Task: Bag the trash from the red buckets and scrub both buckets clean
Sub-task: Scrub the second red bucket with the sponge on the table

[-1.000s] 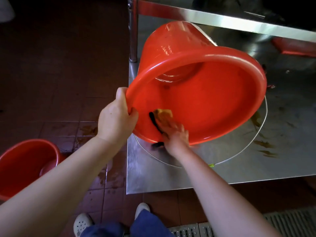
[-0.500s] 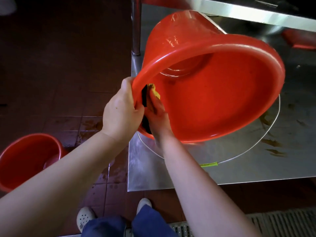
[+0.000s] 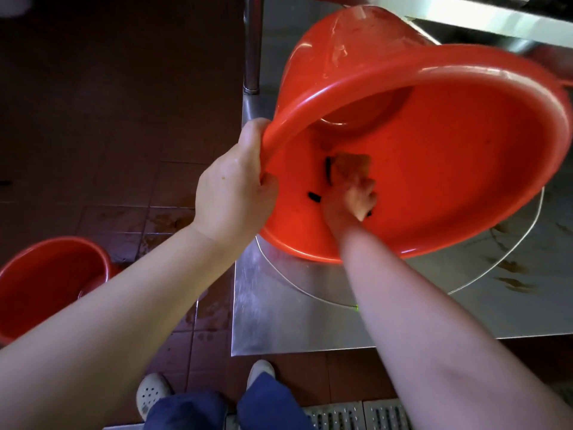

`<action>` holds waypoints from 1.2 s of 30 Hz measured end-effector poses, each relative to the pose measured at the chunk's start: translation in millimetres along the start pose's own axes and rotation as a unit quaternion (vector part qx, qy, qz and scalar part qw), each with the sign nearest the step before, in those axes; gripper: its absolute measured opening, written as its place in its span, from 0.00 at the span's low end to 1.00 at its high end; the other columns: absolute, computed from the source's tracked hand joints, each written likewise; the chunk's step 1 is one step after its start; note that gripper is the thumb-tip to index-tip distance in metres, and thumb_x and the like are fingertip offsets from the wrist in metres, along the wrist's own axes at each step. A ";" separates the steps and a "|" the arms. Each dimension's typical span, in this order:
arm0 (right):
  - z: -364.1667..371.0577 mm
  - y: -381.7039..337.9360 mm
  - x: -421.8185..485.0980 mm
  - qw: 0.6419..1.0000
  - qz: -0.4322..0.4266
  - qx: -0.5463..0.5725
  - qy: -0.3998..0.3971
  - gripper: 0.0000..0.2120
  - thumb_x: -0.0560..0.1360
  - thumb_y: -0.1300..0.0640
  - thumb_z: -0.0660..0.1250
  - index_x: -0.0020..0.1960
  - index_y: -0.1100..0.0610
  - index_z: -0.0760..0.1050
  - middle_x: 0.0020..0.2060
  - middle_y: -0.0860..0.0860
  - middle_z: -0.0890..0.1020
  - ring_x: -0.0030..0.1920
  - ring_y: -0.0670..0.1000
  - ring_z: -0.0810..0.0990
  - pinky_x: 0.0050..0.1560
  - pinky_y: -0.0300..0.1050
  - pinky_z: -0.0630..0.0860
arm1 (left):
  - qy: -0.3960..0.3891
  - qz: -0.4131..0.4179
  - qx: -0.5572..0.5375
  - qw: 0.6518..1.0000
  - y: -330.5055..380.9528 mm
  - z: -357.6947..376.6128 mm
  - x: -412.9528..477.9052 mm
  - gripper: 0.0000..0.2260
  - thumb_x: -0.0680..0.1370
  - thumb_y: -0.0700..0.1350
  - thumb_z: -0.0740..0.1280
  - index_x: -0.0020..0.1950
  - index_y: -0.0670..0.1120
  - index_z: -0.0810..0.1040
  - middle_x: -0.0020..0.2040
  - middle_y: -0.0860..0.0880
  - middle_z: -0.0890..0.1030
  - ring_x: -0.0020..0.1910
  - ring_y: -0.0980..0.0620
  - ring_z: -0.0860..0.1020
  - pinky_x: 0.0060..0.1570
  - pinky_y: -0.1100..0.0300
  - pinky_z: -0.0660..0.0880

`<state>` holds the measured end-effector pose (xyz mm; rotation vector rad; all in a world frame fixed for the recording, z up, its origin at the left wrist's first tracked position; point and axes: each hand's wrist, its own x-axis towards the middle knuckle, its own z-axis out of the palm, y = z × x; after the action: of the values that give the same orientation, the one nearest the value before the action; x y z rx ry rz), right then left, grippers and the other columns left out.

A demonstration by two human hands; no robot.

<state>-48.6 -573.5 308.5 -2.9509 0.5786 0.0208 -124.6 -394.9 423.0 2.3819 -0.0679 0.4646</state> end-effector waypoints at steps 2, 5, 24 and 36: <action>8.5 -36.2 2.2 0.980 -0.016 0.178 -0.089 0.32 0.73 0.44 0.65 0.73 0.33 0.55 0.75 0.46 0.56 0.69 0.61 0.62 0.67 0.56 0.61 | -0.005 0.002 0.003 1.000 0.8 1.3 1.4 0.22 0.69 0.36 0.63 0.63 0.46 0.68 0.32 0.54 0.68 0.32 0.46 0.69 0.33 0.55 0.66; 12.4 -67.1 2.0 0.891 -0.113 0.425 -0.112 0.30 0.68 0.50 0.62 0.67 0.28 0.63 0.73 0.42 0.64 0.70 0.56 0.64 0.69 0.60 0.62 | -0.011 -0.003 0.007 1.000 -5.5 0.2 0.9 0.21 0.70 0.37 0.64 0.62 0.47 0.68 0.30 0.57 0.67 0.31 0.45 0.70 0.32 0.55 0.67; 10.9 -68.9 28.1 0.886 -0.059 0.445 -0.115 0.28 0.69 0.46 0.66 0.69 0.49 0.69 0.67 0.54 0.72 0.67 0.56 0.71 0.68 0.58 0.65 | -0.001 0.039 0.016 0.999 -3.3 3.1 7.4 0.22 0.68 0.37 0.63 0.55 0.56 0.58 0.27 0.57 0.63 0.27 0.46 0.66 0.26 0.58 0.60; -12.6 106.3 -79.8 0.966 -0.204 -0.114 0.112 0.36 0.64 0.55 0.69 0.70 0.37 0.66 0.69 0.50 0.71 0.50 0.59 0.72 0.44 0.49 0.68 | -0.028 0.048 0.045 0.997 16.8 -0.8 4.5 0.19 0.70 0.35 0.62 0.60 0.45 0.68 0.32 0.52 0.70 0.28 0.46 0.69 0.28 0.59 0.61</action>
<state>-162.7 -642.8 310.5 -3.2612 -0.0249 -0.3123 -123.6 -406.7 435.7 2.4886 -0.1908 0.4551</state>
